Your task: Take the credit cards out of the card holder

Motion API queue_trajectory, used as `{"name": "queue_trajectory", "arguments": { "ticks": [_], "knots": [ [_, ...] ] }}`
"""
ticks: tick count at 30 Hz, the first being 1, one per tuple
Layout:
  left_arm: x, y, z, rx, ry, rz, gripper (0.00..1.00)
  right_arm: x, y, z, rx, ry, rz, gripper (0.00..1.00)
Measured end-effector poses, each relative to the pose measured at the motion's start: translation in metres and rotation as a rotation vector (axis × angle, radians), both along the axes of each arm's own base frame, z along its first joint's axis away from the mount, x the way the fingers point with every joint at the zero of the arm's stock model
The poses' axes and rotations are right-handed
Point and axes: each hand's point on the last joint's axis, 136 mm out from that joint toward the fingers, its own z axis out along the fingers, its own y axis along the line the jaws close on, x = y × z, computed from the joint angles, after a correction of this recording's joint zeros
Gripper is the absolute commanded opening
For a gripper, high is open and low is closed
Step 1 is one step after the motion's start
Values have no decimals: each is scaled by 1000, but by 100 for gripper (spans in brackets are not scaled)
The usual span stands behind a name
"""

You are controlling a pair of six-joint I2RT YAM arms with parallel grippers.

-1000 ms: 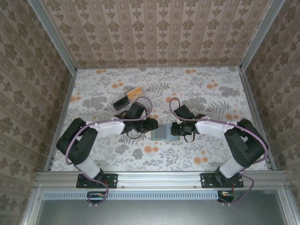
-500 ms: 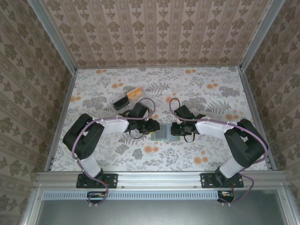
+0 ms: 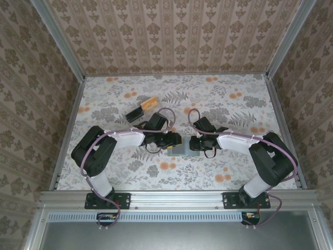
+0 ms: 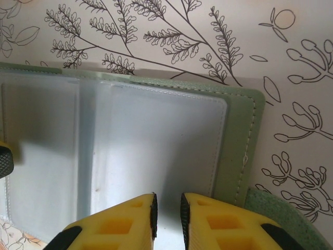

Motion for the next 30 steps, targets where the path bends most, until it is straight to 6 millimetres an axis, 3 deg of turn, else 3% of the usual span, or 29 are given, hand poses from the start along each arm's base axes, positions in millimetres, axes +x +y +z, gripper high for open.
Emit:
{"name": "queue_trajectory", "arguments": {
  "ticks": [12,30],
  "knots": [
    [2,16,0,76,-25,38,43,0,0,-1,3,2,-7,24],
    [0,12,-10,68,2,23,47,0,0,-1,9,3,-18,24]
  ]
}}
